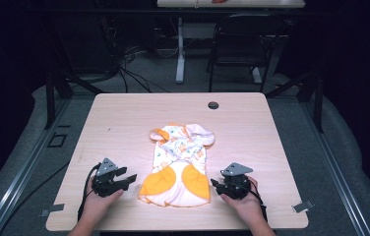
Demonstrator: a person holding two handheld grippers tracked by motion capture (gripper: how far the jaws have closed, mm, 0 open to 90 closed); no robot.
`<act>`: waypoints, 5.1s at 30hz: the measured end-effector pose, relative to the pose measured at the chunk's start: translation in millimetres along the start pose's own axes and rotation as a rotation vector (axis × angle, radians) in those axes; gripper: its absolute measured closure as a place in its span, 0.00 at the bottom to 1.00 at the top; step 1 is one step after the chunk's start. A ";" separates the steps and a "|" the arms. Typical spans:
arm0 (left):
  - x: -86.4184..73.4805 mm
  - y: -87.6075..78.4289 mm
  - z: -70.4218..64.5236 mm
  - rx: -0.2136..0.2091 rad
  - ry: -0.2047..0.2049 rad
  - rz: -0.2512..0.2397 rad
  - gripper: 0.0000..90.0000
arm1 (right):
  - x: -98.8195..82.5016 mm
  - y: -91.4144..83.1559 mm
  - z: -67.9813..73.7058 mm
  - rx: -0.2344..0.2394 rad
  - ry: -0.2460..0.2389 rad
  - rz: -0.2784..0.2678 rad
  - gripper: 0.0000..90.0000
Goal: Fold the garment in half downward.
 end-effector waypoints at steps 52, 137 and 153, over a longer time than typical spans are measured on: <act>41.6 61.0 -34.1 -0.163 0.131 0.122 1.00 | 28.7 41.7 27.9 0.094 -0.058 0.126 0.99; 109.8 103.3 40.7 -0.144 0.040 0.121 0.99 | 133.5 92.6 1.2 0.073 -0.040 0.171 0.94; 95.5 124.9 57.3 -0.071 -0.019 0.172 0.68 | 133.3 121.7 -9.8 0.001 0.013 0.197 0.75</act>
Point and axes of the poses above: each handheld gripper's, and its own axes: y roughly forward along the jaws, x roughly out of its top, z roughly to its left, the point moved 5 cm from there along y, roughly forward along the jaws, and after that the axes turned 14 degrees about y, right-handed, at the moved point
